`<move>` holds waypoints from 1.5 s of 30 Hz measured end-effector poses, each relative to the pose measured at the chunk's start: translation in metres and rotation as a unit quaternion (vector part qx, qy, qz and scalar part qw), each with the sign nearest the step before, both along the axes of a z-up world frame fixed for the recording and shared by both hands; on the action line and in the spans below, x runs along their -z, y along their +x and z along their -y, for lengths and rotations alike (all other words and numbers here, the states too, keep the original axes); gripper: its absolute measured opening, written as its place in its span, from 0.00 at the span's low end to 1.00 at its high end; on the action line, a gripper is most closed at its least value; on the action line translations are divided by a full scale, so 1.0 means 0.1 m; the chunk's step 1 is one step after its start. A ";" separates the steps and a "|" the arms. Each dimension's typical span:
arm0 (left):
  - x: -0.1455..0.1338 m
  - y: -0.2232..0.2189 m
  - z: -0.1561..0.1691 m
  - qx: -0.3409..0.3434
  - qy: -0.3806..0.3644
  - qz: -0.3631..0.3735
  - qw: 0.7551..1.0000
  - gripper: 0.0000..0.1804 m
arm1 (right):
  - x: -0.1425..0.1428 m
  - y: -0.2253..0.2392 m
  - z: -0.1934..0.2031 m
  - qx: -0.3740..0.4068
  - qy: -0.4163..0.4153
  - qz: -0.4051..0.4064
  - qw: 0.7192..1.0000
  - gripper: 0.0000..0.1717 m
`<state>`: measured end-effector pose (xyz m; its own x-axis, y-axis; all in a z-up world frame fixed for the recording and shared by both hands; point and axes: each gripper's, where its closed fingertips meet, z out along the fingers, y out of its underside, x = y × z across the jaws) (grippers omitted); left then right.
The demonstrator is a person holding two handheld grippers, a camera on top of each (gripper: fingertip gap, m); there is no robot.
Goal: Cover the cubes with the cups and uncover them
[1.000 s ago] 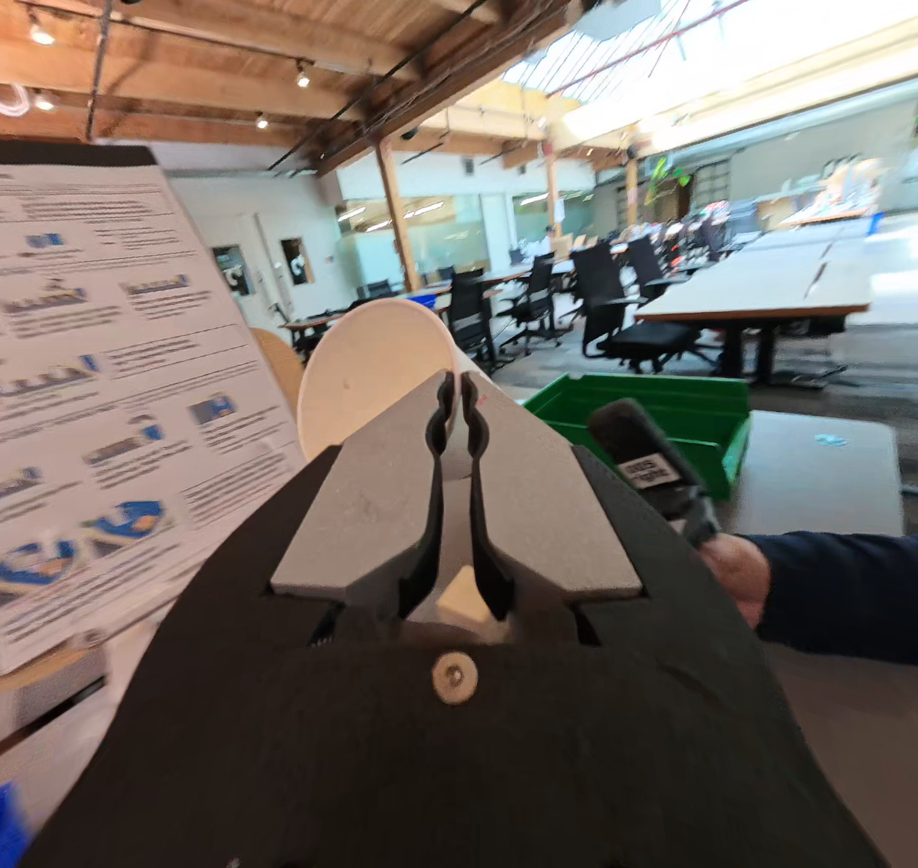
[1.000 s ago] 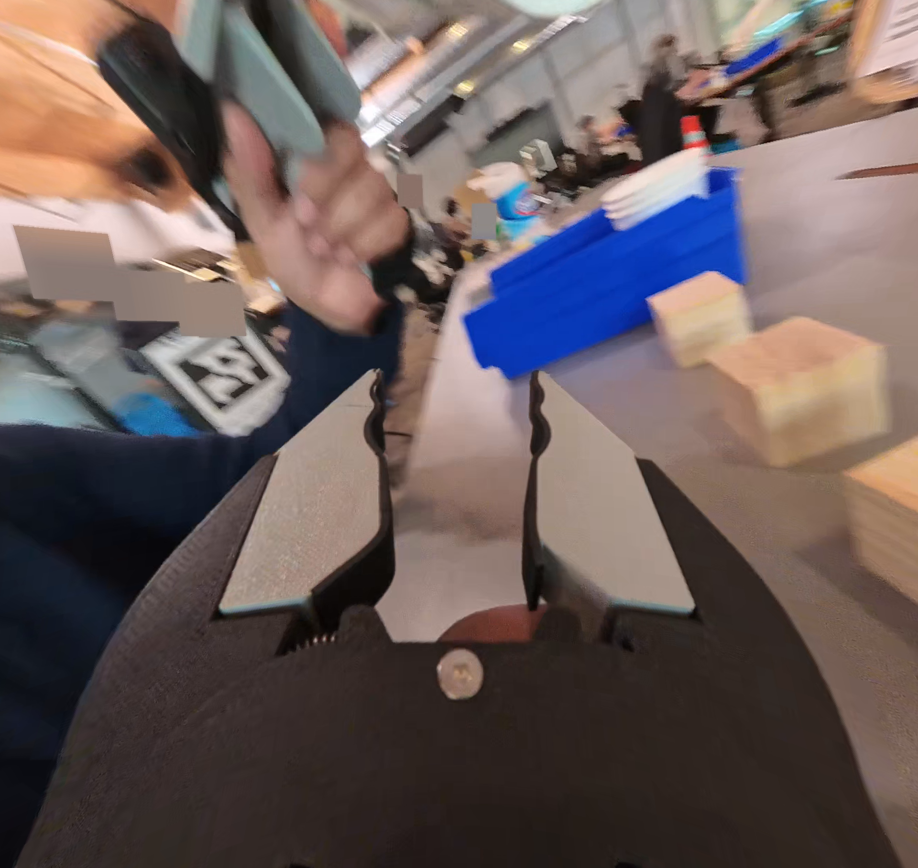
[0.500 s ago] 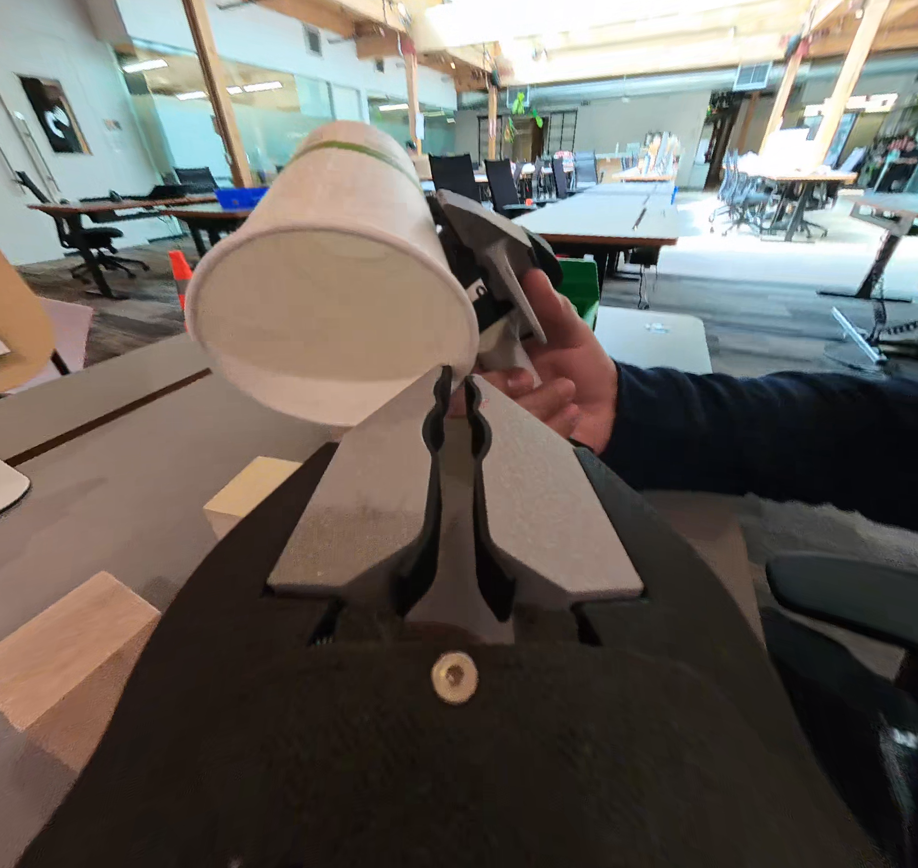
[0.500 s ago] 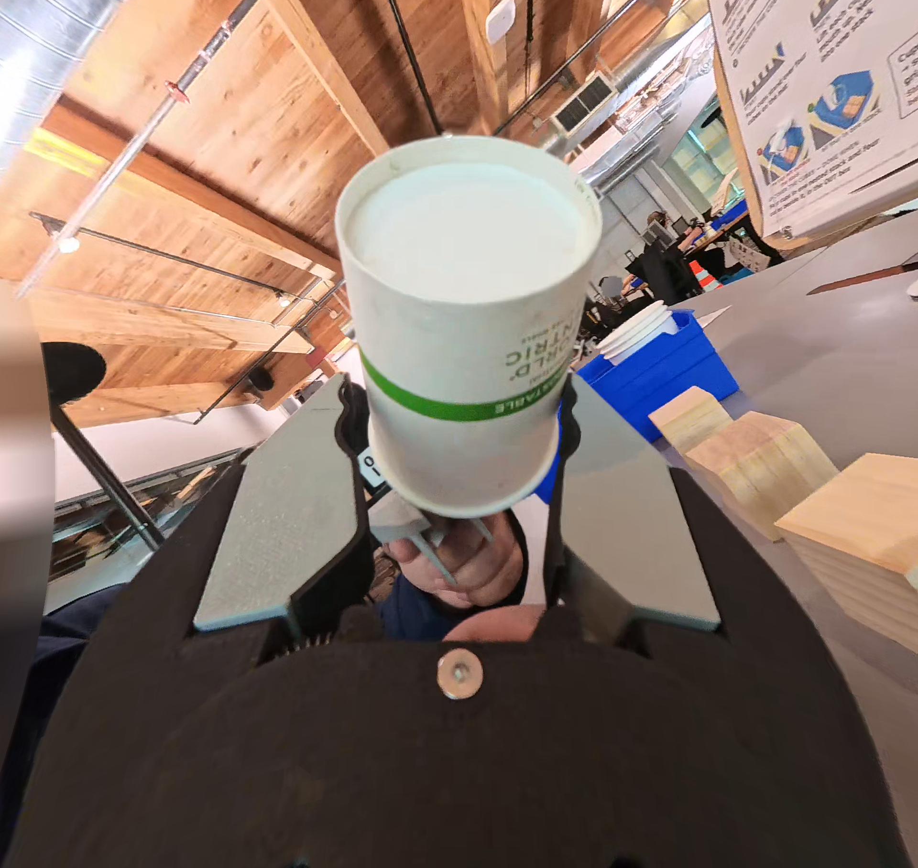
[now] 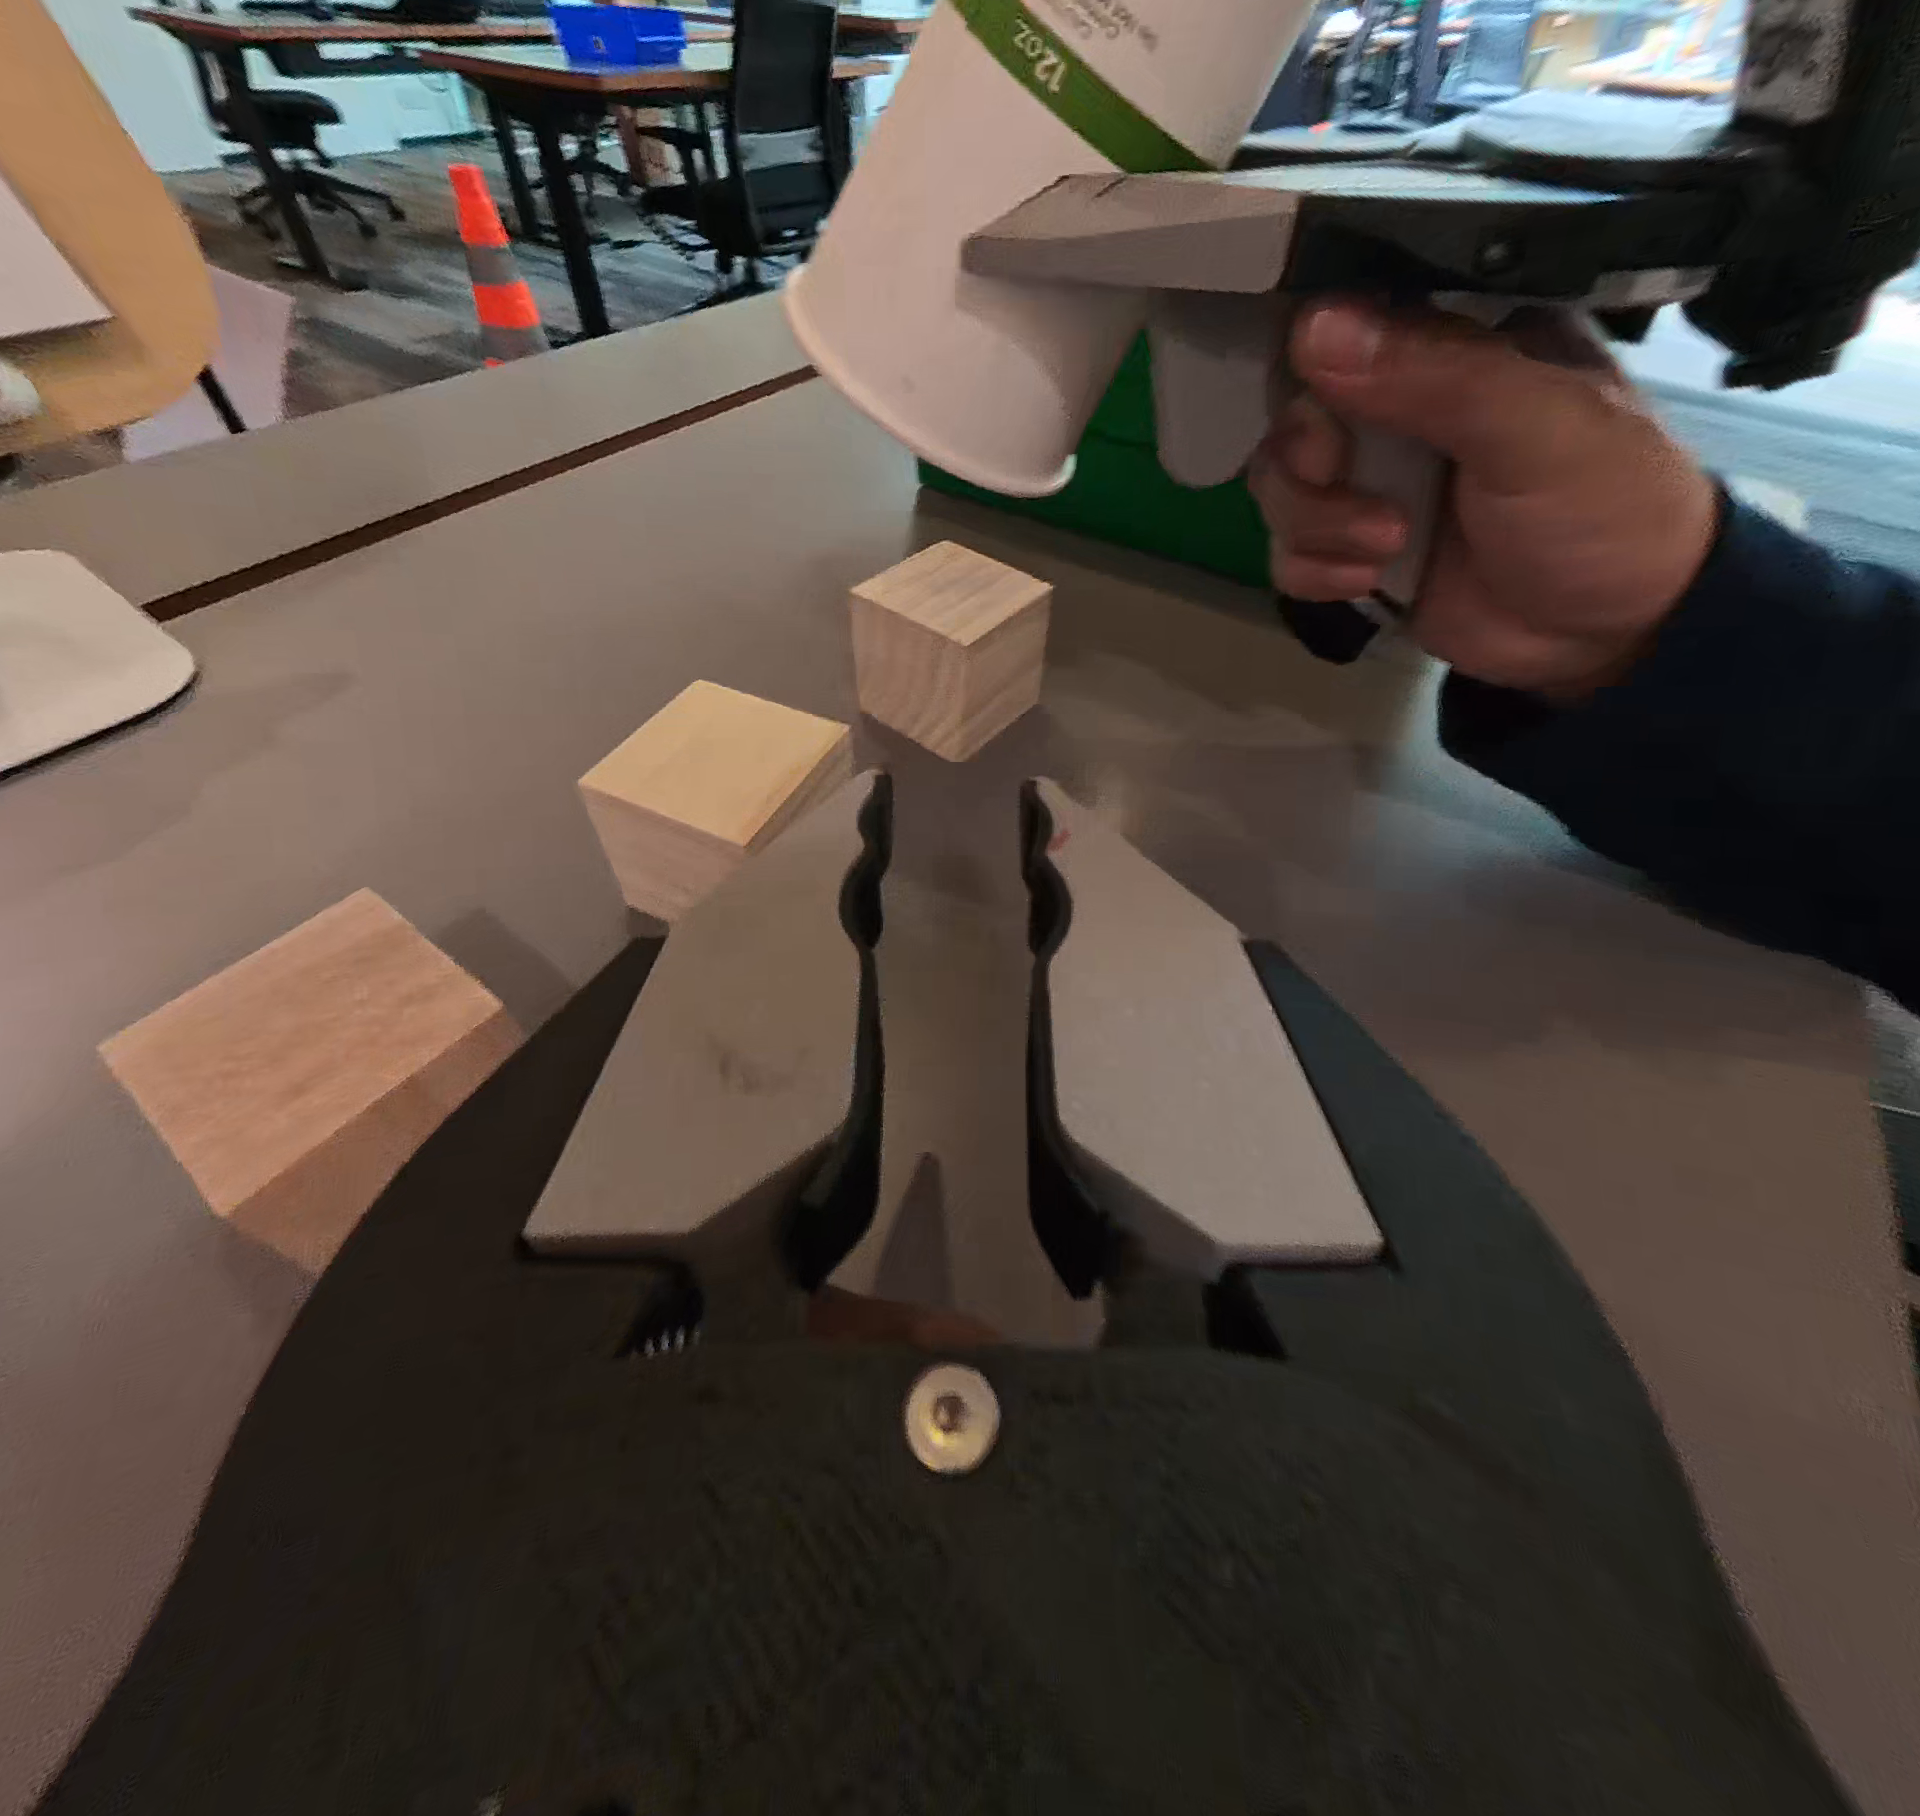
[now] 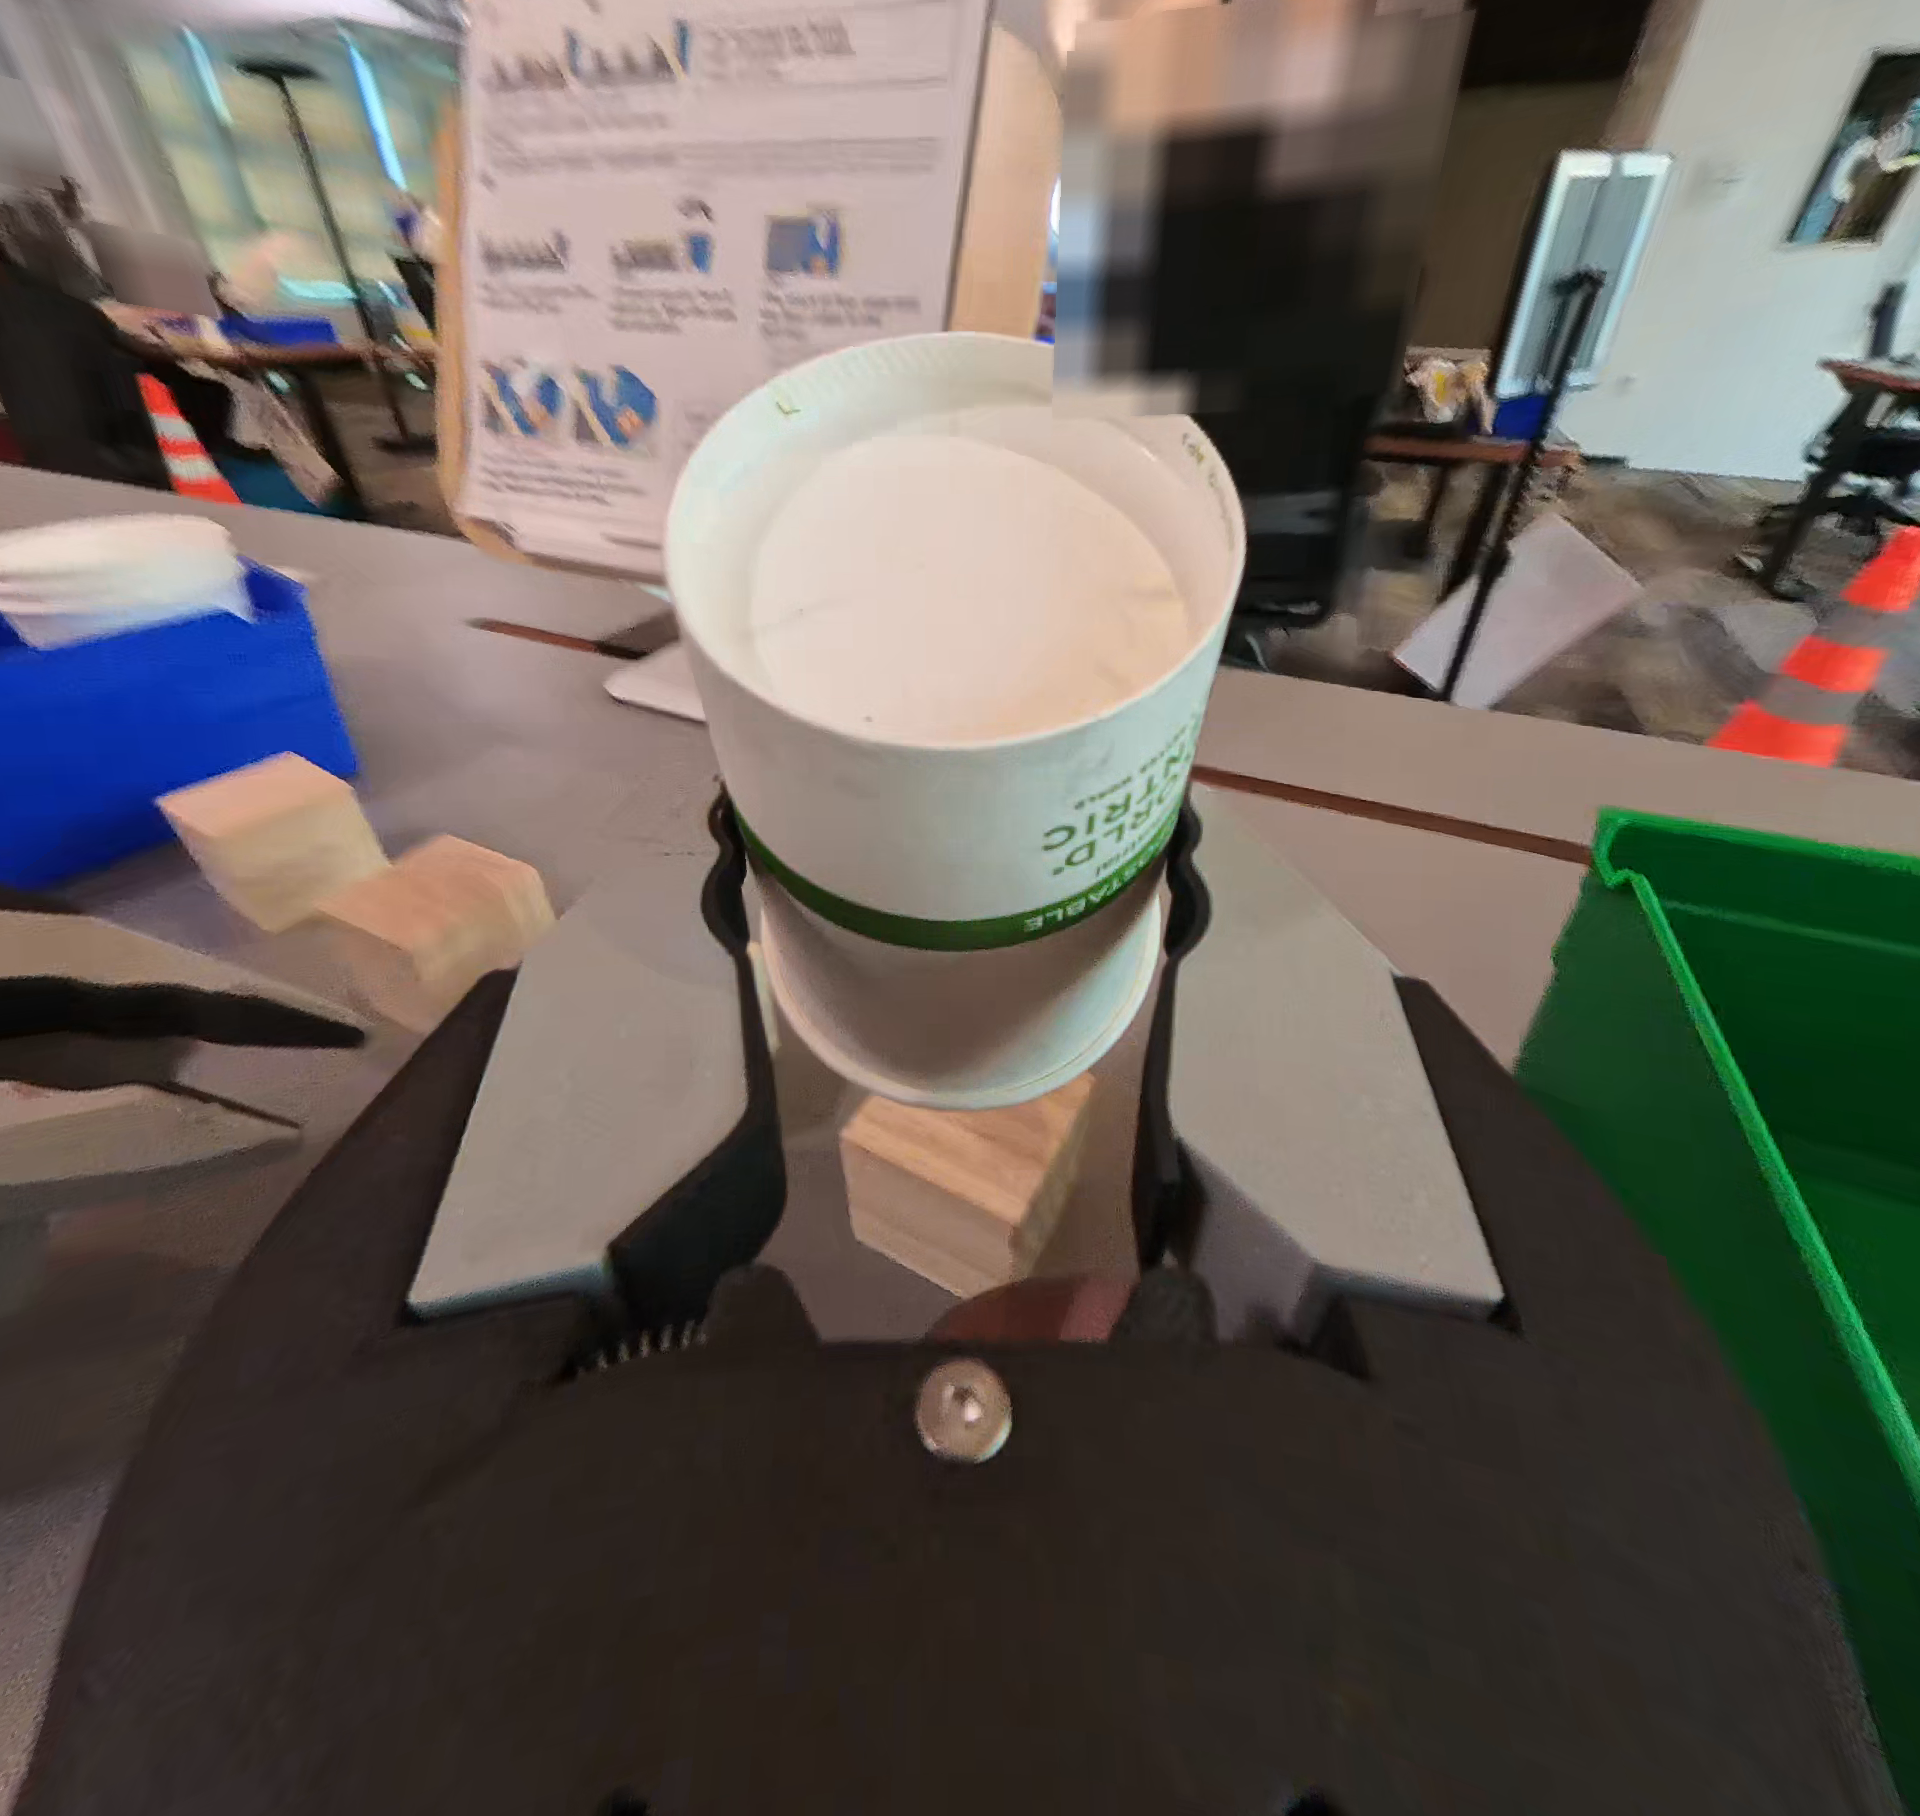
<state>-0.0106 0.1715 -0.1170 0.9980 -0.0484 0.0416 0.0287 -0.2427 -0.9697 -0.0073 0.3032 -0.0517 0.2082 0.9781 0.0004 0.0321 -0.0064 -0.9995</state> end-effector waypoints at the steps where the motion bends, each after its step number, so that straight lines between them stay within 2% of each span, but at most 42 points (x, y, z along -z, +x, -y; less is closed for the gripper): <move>1: 0.05 -0.08 0.00 -0.023 -0.010 -0.013 1.000 0.13 | 0.06 -0.01 -0.04 0.010 0.001 0.018 1.000 0.46; 3: 0.14 -0.17 -0.01 -0.050 -0.034 -0.035 0.998 0.13 | 0.22 -0.07 -0.04 0.004 -0.019 0.052 0.998 0.46; 8: 0.19 -0.16 -0.02 -0.052 -0.042 -0.038 0.997 0.13 | 0.59 -0.14 -0.08 0.013 -0.030 0.136 0.990 0.47; 16: 0.20 -0.20 0.00 -0.058 -0.045 -0.028 0.997 0.13 | 0.48 -0.15 -0.05 0.023 0.008 0.109 0.994 0.44; 19: 0.22 -0.19 -0.01 -0.057 -0.052 -0.034 0.996 0.13 | 0.56 -0.15 -0.08 0.033 0.023 0.135 0.990 0.41; 22: 0.24 -0.18 -0.01 -0.056 -0.056 -0.044 0.996 0.13 | 0.62 -0.13 -0.18 0.062 0.044 0.157 0.985 0.44; 26: 0.25 -0.18 -0.01 -0.056 -0.057 -0.043 0.996 0.13 | 0.54 -0.08 -0.26 0.096 0.084 0.151 0.980 0.43; 30: 0.25 -0.19 -0.01 -0.058 -0.059 -0.036 0.996 0.15 | 0.39 -0.08 -0.18 0.082 0.088 0.111 0.986 0.43; 32: 0.23 -0.20 -0.01 -0.062 -0.054 -0.036 0.996 0.15 | 0.22 -0.07 -0.08 0.063 0.087 0.069 0.992 0.43; 35: 0.19 -0.26 0.01 -0.073 -0.047 -0.035 0.996 0.16 | -0.24 0.08 0.17 0.024 0.085 -0.056 0.995 0.39; 38: 0.09 -0.36 0.08 -0.092 -0.036 -0.028 0.995 0.18 | -0.44 0.20 0.32 -0.003 0.086 -0.112 0.990 0.37; 41: -0.19 -0.44 0.30 -0.097 -0.021 0.003 0.995 0.22 | -0.32 0.12 0.36 -0.019 0.079 -0.084 0.993 0.38; 45: -0.80 -1.24 0.80 -0.222 -0.031 -0.090 0.970 0.19 | -0.12 -0.02 0.48 -0.043 0.075 -0.038 0.996 0.36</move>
